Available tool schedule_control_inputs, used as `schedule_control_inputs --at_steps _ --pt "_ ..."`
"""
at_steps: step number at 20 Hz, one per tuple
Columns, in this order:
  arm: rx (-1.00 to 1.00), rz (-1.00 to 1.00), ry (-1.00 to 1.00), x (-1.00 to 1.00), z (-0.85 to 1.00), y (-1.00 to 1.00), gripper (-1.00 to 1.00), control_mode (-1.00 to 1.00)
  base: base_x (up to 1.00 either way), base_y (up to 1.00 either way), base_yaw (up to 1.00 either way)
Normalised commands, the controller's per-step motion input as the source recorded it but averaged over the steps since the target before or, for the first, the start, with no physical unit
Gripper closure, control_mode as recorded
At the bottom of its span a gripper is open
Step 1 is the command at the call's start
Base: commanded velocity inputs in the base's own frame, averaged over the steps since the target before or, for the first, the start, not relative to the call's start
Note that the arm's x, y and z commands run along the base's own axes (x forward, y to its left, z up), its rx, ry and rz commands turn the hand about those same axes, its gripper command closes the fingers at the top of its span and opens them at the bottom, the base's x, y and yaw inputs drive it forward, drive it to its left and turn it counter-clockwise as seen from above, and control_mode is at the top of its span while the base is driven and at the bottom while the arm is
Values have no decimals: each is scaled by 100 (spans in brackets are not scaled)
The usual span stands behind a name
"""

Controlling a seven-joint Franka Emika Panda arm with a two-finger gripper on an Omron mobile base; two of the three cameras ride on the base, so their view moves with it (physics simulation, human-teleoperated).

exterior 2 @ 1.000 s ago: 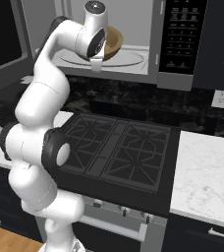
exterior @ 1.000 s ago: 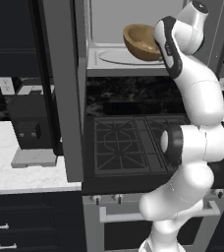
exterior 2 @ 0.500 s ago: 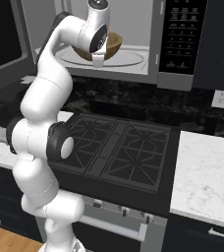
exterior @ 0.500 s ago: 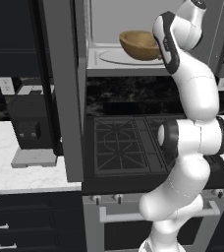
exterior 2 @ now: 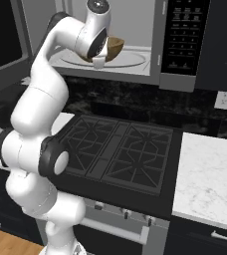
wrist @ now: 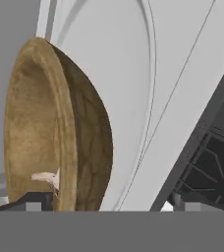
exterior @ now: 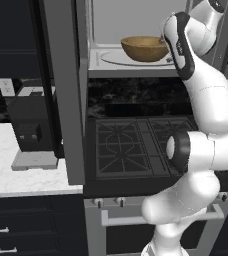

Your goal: Pick the garlic from the sink and place it in the bowl. Then pick the bowl and place it in the microwave. Then close the microwave door and press the start button.

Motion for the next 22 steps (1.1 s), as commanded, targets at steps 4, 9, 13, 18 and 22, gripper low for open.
schedule_control_inputs --at_steps 4,9,13,18,22 --pt "0 0 -20 -94 -34 0 -100 -100 0 0 0" --pt "-9 2 -9 -77 -66 -3 -100 -100 0 0 0" --pt "-37 4 0 -6 -98 5 -100 -100 0 0 0" --pt "-55 0 1 0 -100 33 -100 -100 0 0 0" --pt "-45 -8 -10 -22 -44 38 -100 -100 0 0 0"
